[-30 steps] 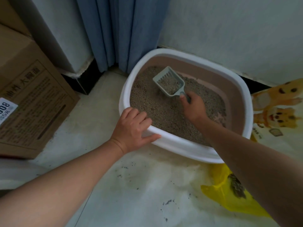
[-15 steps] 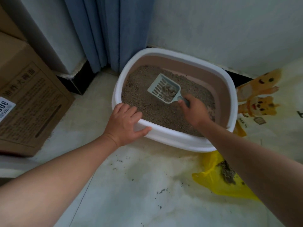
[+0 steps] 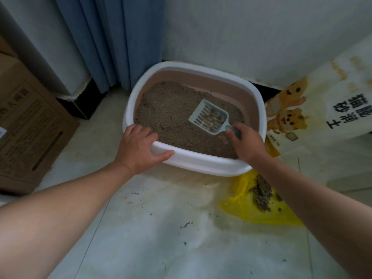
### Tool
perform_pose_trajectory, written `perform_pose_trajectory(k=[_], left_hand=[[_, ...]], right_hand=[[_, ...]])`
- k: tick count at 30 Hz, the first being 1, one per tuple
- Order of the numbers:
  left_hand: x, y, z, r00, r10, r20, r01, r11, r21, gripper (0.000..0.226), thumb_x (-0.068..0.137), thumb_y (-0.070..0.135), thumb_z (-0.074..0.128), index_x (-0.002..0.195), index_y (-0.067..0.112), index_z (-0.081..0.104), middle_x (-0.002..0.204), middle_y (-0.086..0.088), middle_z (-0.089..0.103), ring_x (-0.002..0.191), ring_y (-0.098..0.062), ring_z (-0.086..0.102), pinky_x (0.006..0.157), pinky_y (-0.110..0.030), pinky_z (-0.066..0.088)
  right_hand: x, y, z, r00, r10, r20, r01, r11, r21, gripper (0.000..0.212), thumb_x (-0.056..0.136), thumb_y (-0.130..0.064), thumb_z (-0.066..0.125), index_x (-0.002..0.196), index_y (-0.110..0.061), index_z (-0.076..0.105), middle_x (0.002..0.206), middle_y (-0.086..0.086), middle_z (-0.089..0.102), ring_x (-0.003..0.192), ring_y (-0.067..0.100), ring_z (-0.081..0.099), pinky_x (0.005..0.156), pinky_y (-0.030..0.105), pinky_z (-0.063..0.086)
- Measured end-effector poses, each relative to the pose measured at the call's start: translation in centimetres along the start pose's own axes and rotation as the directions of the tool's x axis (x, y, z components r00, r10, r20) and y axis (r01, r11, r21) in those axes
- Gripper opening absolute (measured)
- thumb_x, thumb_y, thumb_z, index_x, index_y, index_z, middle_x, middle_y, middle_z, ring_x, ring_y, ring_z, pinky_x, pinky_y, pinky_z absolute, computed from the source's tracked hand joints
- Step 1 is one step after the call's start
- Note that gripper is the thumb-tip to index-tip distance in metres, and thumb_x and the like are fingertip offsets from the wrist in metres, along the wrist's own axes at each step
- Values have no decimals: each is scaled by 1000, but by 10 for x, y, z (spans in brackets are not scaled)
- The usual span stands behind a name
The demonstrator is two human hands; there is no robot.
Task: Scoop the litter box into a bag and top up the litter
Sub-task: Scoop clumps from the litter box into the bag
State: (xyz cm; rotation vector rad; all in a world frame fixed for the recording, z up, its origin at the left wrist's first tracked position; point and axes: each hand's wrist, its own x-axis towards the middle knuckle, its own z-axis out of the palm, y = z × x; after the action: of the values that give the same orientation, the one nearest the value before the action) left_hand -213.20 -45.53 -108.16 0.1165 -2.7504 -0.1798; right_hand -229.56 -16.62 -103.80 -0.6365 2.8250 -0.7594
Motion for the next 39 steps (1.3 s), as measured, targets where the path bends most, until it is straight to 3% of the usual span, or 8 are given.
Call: perform_pose_trajectory(k=[3,9,14,23,28,32,36,39], left_hand=[[2,11,-2,999,18,41,-19,1000,2,62,80,80,45,79,20,60,82,5,50,84,-22,49,87,-40,39],[23,79,11,976,205,72,-202,978,-47,54,89,68,44,83,19,64,83,2,58,80,-21,51,71,-34,39],[28,85,19,938,327,114,-324,945,-36,55,96,61,33,78,18,63,72,-1,61,69,-25,57,60,-31,35],[25,88,19,943,319,97,-320,947,3,52,96,58,35,79,17,63,73,-2,61,66,-25,57,60,-33,41],[25,90,17,943,316,103,-315,949,-26,51,97,58,36,77,17,60,71,-2,59,64,-26,57,58,-34,40],[26,92,13,941,323,106,-320,947,-44,49,96,58,35,74,20,57,68,0,57,62,-25,56,57,-31,32],[26,91,13,938,326,116,-323,945,-47,49,95,58,36,73,20,57,66,0,57,62,-26,57,57,-31,34],[26,89,14,938,319,133,-313,948,-62,50,96,60,34,74,20,56,67,0,58,64,-26,58,58,-32,36]], right_hand=[[-5,-1,-6,1000,8,-27,-9,1000,-16,26,102,-42,47,107,-21,61,77,-3,62,65,12,55,56,33,40],[-18,10,-32,995,37,-92,-38,999,-12,27,101,-45,48,105,-23,61,83,-2,65,73,19,59,65,38,49],[-45,47,-62,997,-5,-73,7,1000,26,20,98,-44,55,90,-27,63,74,-7,62,65,11,58,57,35,46],[-133,142,-101,999,-6,31,6,1000,22,35,87,-59,58,78,-25,57,59,-4,54,51,12,52,48,31,36],[-147,177,-97,985,111,133,-90,984,-154,33,92,-55,56,69,-31,50,55,-6,51,50,5,49,49,31,34],[-145,176,-91,978,137,158,-104,975,-197,51,98,-53,43,64,-19,58,53,-2,52,51,14,51,52,33,35],[-146,168,-85,930,245,273,-218,968,-127,66,103,-50,34,56,-15,65,48,-2,57,47,12,55,56,32,44],[-148,163,-82,885,304,352,-319,948,-18,70,104,-51,33,52,-15,64,42,-4,53,39,7,47,55,26,40]])
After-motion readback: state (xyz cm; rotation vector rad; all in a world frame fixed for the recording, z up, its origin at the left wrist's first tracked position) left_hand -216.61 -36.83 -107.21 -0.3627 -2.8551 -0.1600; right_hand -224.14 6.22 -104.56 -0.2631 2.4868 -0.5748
